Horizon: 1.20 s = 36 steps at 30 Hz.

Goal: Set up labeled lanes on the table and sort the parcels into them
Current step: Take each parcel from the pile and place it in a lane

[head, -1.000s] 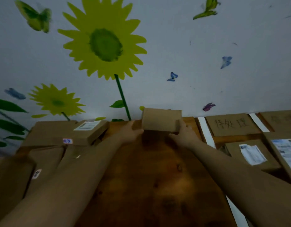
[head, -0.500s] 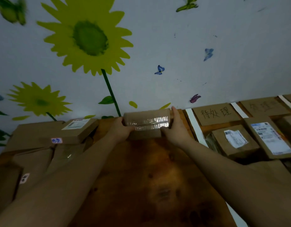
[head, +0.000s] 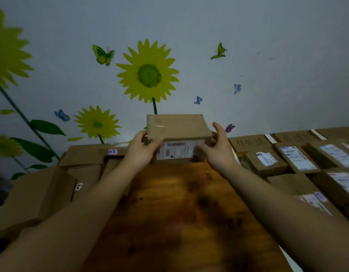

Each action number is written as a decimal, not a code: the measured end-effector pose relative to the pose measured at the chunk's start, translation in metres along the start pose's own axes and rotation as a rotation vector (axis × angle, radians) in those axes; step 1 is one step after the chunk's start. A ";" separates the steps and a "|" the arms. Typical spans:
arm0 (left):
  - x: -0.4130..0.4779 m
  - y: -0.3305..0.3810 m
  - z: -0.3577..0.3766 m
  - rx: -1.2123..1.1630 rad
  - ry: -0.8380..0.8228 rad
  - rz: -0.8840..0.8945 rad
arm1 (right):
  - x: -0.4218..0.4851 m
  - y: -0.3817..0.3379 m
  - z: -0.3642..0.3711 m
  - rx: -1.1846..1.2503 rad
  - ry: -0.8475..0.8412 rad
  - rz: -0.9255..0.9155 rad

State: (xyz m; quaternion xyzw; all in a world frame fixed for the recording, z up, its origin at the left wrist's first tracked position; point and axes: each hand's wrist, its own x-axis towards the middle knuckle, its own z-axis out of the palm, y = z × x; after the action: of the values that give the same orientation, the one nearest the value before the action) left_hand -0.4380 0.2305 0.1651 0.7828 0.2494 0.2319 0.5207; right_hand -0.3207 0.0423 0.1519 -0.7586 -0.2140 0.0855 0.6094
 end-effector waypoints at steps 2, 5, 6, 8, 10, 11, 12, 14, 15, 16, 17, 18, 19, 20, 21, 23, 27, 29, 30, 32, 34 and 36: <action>-0.017 0.012 -0.004 -0.048 0.028 0.026 | -0.021 -0.013 -0.008 0.010 0.090 0.018; -0.039 0.027 -0.005 -0.118 -0.011 0.008 | -0.049 -0.030 -0.023 -0.006 0.131 0.000; -0.045 0.031 -0.003 -0.121 -0.021 0.011 | -0.057 -0.035 -0.029 0.012 0.130 -0.022; -0.054 0.040 0.002 -0.150 -0.020 0.013 | -0.072 -0.046 -0.043 0.037 0.081 -0.069; -0.063 0.049 0.009 -0.185 -0.005 0.016 | -0.082 -0.054 -0.057 0.066 -0.010 -0.072; -0.068 0.054 0.013 -0.200 -0.007 0.016 | -0.086 -0.057 -0.066 0.079 -0.045 -0.060; -0.073 0.060 0.017 -0.235 -0.022 0.005 | -0.091 -0.059 -0.075 0.088 -0.067 -0.052; -0.081 0.071 0.025 -0.349 -0.089 -0.032 | -0.099 -0.063 -0.096 0.098 -0.080 -0.065; -0.085 0.076 0.030 -0.396 -0.129 -0.041 | -0.103 -0.064 -0.107 0.107 -0.084 -0.077; -0.090 0.081 0.035 -0.418 -0.160 -0.040 | -0.108 -0.063 -0.118 0.120 -0.078 -0.084; -0.094 0.085 0.042 -0.423 -0.176 -0.034 | -0.112 -0.064 -0.129 0.139 -0.060 -0.088; -0.098 0.090 0.050 -0.429 -0.180 -0.031 | -0.117 -0.063 -0.141 0.156 -0.034 -0.093; -0.103 0.096 0.060 -0.441 -0.180 -0.037 | -0.122 -0.062 -0.153 0.163 -0.013 -0.103; -0.108 0.101 0.070 -0.459 -0.183 -0.050 | -0.126 -0.061 -0.165 0.164 -0.008 -0.117; -0.114 0.107 0.081 -0.481 -0.189 -0.070 | -0.131 -0.058 -0.178 0.166 -0.022 -0.129; -0.128 0.118 0.104 -0.523 -0.201 -0.109 | -0.144 -0.054 -0.203 0.144 -0.071 -0.149; -0.162 0.132 0.150 -0.602 -0.255 -0.136 | -0.165 -0.038 -0.247 0.092 -0.030 -0.143; -0.178 0.137 0.169 -0.625 -0.281 -0.137 | -0.174 -0.032 -0.264 0.077 0.015 -0.140; -0.185 0.139 0.176 -0.625 -0.304 -0.137 | -0.178 -0.029 -0.270 0.081 0.041 -0.132; -0.196 0.141 0.189 -0.605 -0.353 -0.136 | -0.184 -0.025 -0.282 0.082 0.155 -0.073; -0.202 0.144 0.202 -0.559 -0.394 -0.151 | -0.187 -0.021 -0.292 0.070 0.282 0.031; -0.206 0.148 0.219 -0.561 -0.448 -0.188 | -0.190 -0.017 -0.297 0.152 0.290 0.064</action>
State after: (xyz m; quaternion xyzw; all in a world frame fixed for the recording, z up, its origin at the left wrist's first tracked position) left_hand -0.4379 -0.1025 0.2050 0.6146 0.1267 0.0651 0.7759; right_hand -0.3785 -0.3007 0.2158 -0.7211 -0.0927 0.0105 0.6866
